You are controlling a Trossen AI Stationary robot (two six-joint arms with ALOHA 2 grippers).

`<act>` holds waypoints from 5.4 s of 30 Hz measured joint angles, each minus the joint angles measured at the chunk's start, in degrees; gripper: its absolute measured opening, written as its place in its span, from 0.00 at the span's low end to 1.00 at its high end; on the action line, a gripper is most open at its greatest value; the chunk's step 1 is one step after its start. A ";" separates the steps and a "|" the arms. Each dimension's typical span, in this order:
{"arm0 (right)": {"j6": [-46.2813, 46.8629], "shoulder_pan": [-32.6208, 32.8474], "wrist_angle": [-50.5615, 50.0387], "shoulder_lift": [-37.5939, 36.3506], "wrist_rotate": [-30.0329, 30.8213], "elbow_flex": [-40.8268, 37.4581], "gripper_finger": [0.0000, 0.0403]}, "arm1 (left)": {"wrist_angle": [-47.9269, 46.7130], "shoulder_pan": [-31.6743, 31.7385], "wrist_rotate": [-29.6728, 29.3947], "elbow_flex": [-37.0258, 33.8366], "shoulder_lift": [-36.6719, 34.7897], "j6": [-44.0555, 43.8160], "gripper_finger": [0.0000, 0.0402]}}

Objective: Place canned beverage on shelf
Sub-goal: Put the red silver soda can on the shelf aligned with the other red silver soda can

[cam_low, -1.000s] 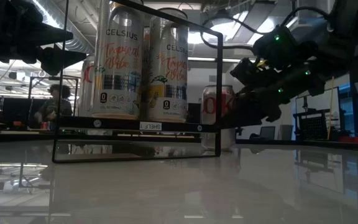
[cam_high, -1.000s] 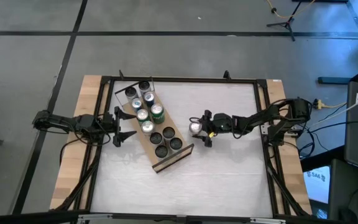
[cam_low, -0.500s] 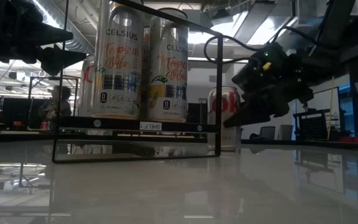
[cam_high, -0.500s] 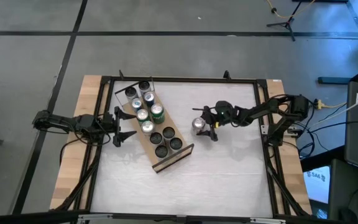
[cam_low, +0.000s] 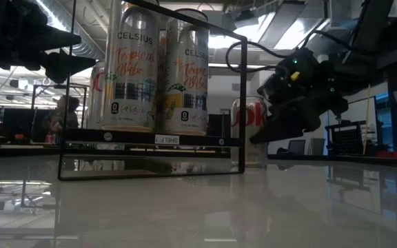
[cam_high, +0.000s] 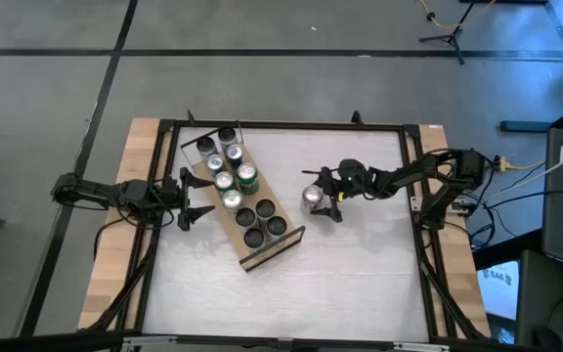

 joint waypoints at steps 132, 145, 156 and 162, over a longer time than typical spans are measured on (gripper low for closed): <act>2.99 0.04 3.79 -0.39 1.33 -0.09 0.73 | -0.02 0.02 0.00 0.00 0.01 0.00 0.90; 1.47 -0.02 -0.26 -0.28 1.05 6.04 0.73 | 0.00 0.00 0.00 0.00 0.01 0.00 0.90; -7.19 -0.71 -21.86 -0.28 -0.28 21.96 0.73 | 0.00 0.00 -0.02 -0.02 -0.01 0.00 0.90; -7.39 -3.38 -23.07 -0.28 -7.30 26.17 0.73 | -0.01 0.02 -0.02 0.00 -0.01 0.00 0.90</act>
